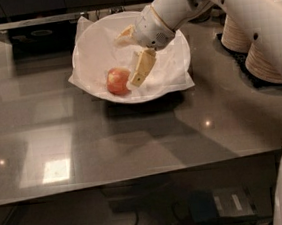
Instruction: Pick apple from white bowl
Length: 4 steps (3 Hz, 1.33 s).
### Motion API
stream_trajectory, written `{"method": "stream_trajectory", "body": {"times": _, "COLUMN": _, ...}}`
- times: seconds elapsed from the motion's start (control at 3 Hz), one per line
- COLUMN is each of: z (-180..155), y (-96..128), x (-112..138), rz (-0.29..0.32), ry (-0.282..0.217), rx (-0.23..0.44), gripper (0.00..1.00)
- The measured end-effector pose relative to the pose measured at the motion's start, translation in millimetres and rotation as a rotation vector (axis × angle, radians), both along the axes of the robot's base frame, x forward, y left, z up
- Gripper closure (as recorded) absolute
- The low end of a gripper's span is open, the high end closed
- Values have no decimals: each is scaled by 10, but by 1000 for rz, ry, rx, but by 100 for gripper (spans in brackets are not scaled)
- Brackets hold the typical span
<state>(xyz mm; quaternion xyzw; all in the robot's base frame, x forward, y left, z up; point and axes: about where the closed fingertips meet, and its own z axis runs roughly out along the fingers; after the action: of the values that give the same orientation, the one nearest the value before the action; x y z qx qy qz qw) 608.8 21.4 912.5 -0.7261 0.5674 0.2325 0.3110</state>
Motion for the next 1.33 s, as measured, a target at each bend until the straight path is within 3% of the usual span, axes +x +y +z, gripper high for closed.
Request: {"method": "stream_trajectory", "body": {"times": 1.33, "z": -237, "y": -69, "x": -325, "rz": -38, "ry": 67, "rx": -35, "gripper": 17}}
